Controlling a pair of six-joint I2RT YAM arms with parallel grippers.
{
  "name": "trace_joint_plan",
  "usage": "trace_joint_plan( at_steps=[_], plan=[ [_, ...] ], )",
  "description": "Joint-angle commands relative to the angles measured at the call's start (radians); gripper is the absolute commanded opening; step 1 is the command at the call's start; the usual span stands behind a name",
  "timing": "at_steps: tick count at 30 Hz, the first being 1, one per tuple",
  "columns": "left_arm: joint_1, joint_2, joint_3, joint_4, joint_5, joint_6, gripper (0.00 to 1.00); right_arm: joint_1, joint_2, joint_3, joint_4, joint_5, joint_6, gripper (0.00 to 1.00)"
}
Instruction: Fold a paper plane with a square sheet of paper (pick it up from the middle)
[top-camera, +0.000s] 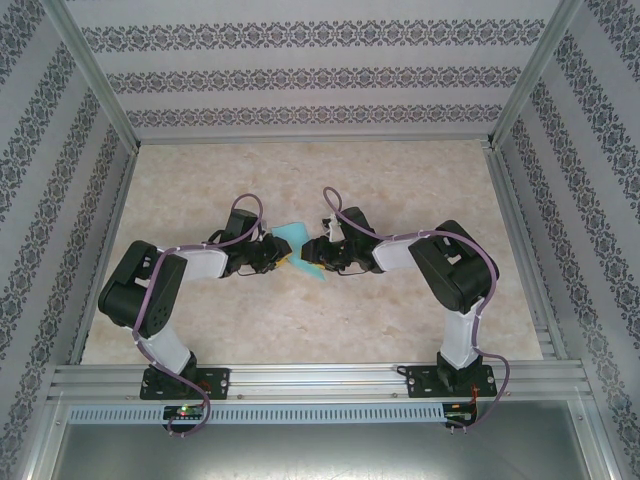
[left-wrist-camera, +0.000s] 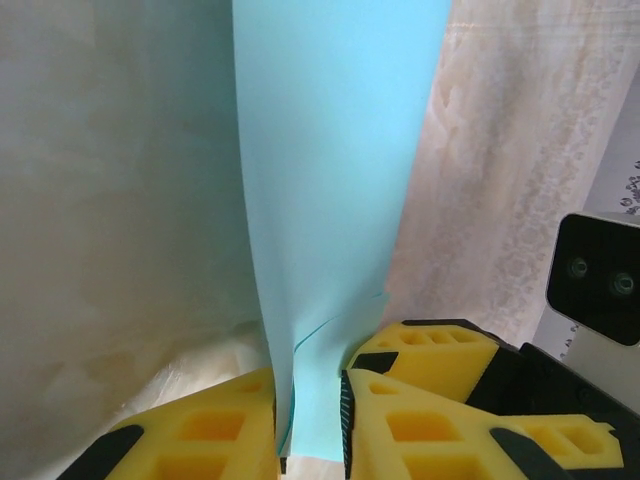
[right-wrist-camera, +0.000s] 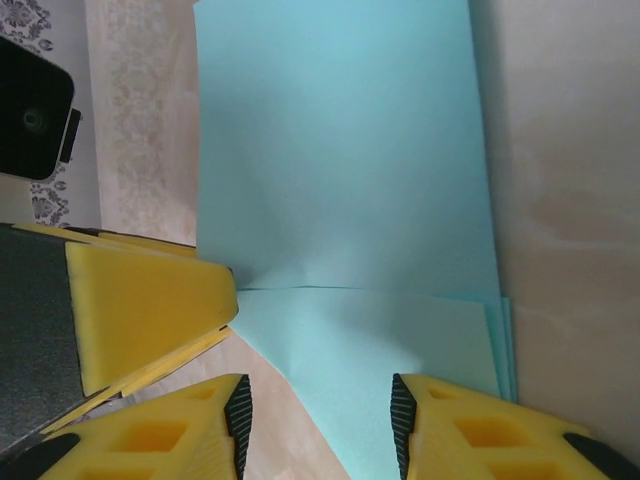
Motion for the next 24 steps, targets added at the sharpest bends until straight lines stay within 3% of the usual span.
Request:
trace_joint_plan(
  at_steps=[1,6,15,24],
  plan=[
    [-0.011,-0.029,-0.019,0.084,0.015,-0.014,0.24,-0.005,-0.003,0.001,-0.038,0.044,-0.070,0.44],
    [-0.010,-0.050,-0.015,0.047,-0.002,0.020,0.24,-0.005,0.004,0.001,-0.043,0.047,-0.081,0.44],
    [-0.010,-0.031,0.018,-0.032,0.006,0.016,0.08,-0.004,-0.051,0.005,-0.031,0.077,-0.141,0.52],
    [-0.011,-0.057,0.071,-0.119,0.039,-0.023,0.04,0.041,-0.231,-0.063,-0.070,0.246,-0.477,0.68]
  ],
)
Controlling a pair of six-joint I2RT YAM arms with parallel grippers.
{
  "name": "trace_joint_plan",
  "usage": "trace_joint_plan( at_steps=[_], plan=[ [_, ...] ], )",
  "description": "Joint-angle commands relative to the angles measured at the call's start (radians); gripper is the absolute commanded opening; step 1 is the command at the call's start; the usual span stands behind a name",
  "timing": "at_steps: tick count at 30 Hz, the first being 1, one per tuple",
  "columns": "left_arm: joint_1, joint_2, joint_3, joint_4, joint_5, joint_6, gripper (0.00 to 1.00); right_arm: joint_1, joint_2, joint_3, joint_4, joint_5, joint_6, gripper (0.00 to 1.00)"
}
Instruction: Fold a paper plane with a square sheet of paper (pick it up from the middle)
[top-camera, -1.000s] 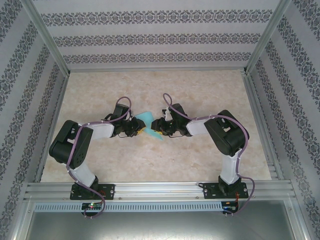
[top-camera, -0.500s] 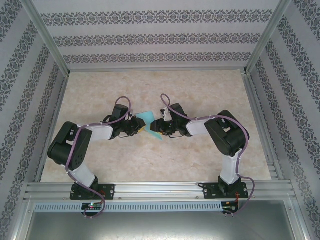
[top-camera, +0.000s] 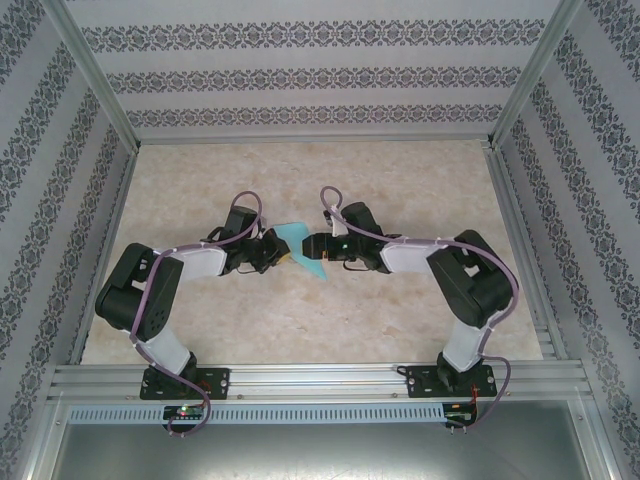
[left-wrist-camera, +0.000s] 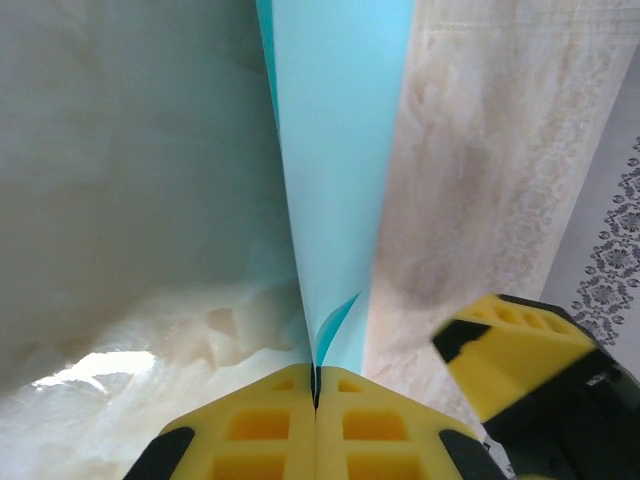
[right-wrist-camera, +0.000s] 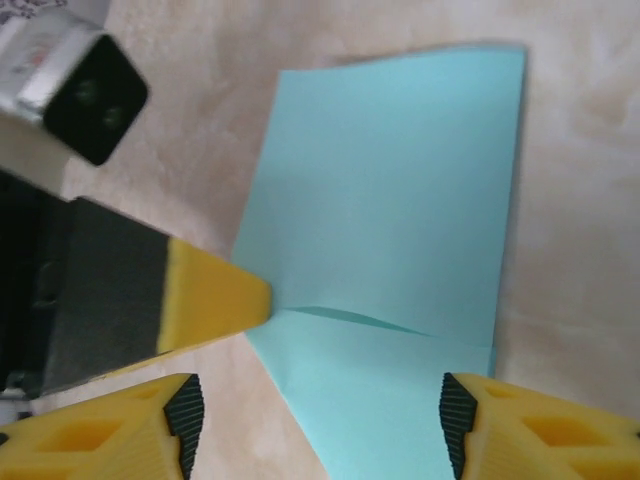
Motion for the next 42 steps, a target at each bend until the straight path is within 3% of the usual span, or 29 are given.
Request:
trace_joint_plan(
  at_steps=[1,7,17,34,42],
  plan=[
    [-0.011,-0.034,0.038,-0.059,0.032,-0.027,0.04,0.036,-0.077,-0.035,-0.021,0.114,-0.218,0.69],
    [-0.010,-0.033,0.065,-0.093,0.034,-0.050,0.05,0.145,-0.102,-0.043,-0.070,0.336,-0.447,0.66],
    [-0.011,-0.032,0.083,-0.115,0.031,-0.058,0.06,0.250,-0.003,-0.022,-0.010,0.571,-0.590,0.56],
    [-0.010,-0.032,0.076,-0.115,0.029,-0.065,0.05,0.275,0.118,0.027,0.083,0.614,-0.584,0.41],
    [-0.007,-0.041,0.075,-0.123,0.039,-0.070,0.09,0.274,0.141,0.037,0.090,0.626,-0.578,0.27]
  ],
)
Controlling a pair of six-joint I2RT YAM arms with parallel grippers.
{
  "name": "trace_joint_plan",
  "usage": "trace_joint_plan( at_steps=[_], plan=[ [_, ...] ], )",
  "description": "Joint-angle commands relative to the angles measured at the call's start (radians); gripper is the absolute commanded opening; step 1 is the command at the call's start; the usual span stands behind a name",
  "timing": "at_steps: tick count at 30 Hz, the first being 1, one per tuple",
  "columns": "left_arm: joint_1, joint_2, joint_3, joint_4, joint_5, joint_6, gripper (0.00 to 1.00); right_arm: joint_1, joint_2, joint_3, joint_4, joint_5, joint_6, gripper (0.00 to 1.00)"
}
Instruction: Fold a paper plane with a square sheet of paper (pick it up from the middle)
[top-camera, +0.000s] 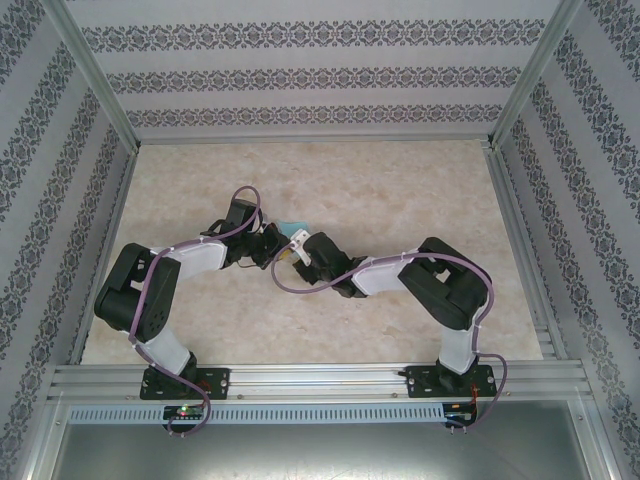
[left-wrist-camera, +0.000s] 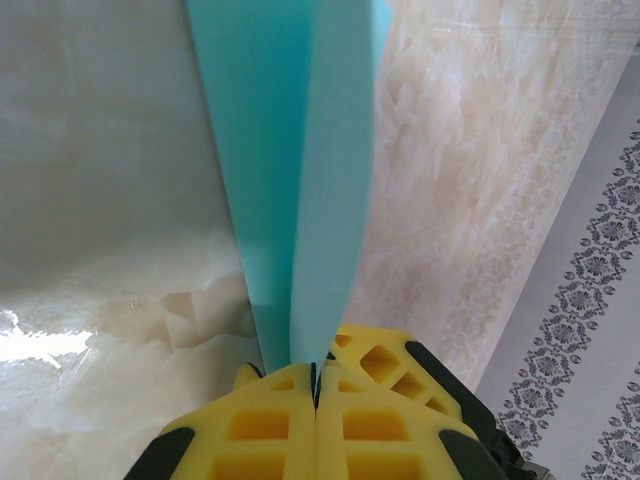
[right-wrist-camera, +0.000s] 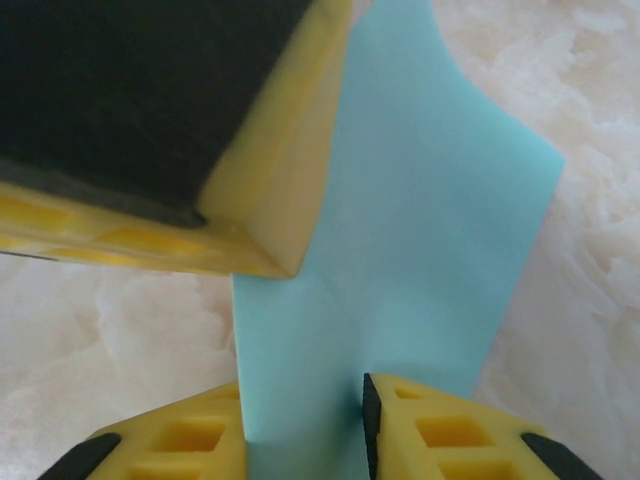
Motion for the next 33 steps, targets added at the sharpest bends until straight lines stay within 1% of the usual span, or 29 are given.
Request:
trace_joint_plan(
  at_steps=[1,3,6,9,12,14,17,21,27,33],
  plan=[
    [-0.003,-0.043,0.005,-0.028,0.024,-0.020,0.11,0.011,0.013,0.017,0.029,0.031,0.012,0.25],
    [0.018,-0.067,-0.014,-0.028,0.021,-0.021,0.19,0.007,0.006,0.012,0.029,0.017,0.017,0.19],
    [0.064,-0.108,-0.036,-0.037,0.028,-0.013,0.30,-0.001,-0.002,0.000,0.032,-0.015,0.033,0.12],
    [0.112,-0.161,-0.053,-0.061,0.021,0.002,0.43,-0.009,-0.010,-0.008,0.037,-0.050,0.054,0.09],
    [0.147,-0.206,-0.068,-0.082,0.002,0.021,0.50,-0.026,-0.014,-0.012,0.041,-0.105,0.082,0.07],
    [0.155,-0.230,-0.082,-0.085,-0.011,0.031,0.53,-0.040,-0.015,-0.012,0.045,-0.146,0.109,0.06],
    [0.153,-0.254,-0.107,-0.066,-0.020,0.045,0.55,-0.061,-0.018,-0.014,0.049,-0.214,0.151,0.04],
    [0.153,-0.252,-0.150,0.002,0.005,0.058,0.55,-0.090,-0.013,-0.011,0.056,-0.305,0.219,0.02],
    [0.125,-0.224,-0.176,0.092,0.043,0.086,0.52,-0.123,0.000,-0.015,0.083,-0.415,0.314,0.01],
    [0.089,-0.170,-0.174,0.157,0.054,0.099,0.47,-0.140,0.020,-0.015,0.110,-0.494,0.387,0.00]
  ],
)
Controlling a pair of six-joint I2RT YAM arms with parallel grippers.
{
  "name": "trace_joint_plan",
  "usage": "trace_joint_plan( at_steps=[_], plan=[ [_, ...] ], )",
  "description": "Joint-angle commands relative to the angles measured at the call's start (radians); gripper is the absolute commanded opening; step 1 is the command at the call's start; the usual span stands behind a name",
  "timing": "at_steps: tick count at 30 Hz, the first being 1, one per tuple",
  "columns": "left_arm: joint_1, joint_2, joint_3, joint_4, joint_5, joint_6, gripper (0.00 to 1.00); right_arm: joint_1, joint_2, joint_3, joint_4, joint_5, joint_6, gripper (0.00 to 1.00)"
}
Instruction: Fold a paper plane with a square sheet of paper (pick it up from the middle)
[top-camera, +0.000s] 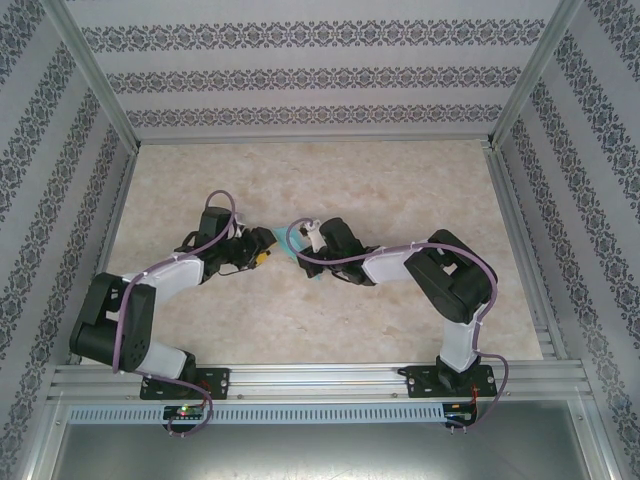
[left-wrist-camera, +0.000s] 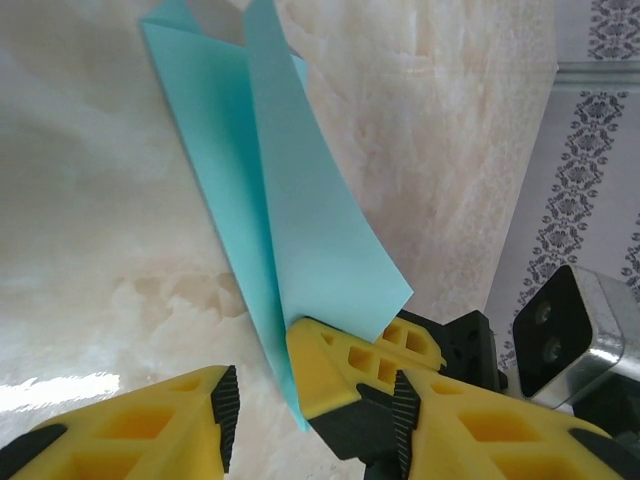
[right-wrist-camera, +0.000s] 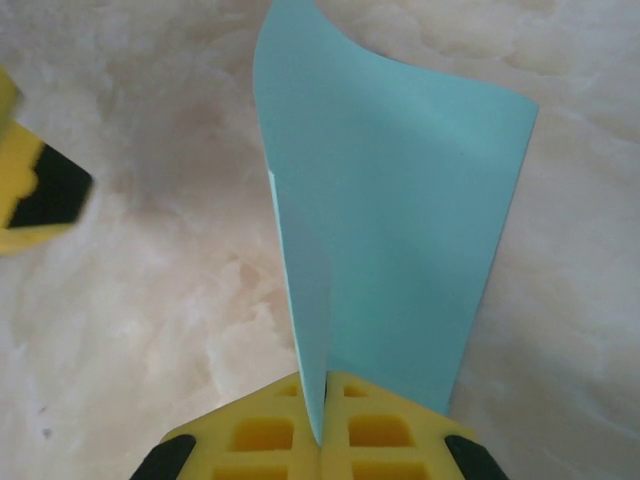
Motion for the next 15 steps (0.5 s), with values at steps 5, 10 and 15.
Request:
trace_joint_plan(
  at_steps=[5,10,15],
  plan=[
    [-0.035,0.077,0.001,0.134,0.034,0.031,0.42,-0.019,0.029,-0.024,0.084,-0.128,0.109,0.00],
    [-0.051,0.118,0.004,0.167,0.039,0.028,0.38,-0.032,0.054,-0.021,0.102,-0.175,0.159,0.00],
    [-0.055,0.136,0.001,0.185,0.038,0.027,0.36,-0.048,0.085,-0.024,0.144,-0.234,0.222,0.00]
  ],
)
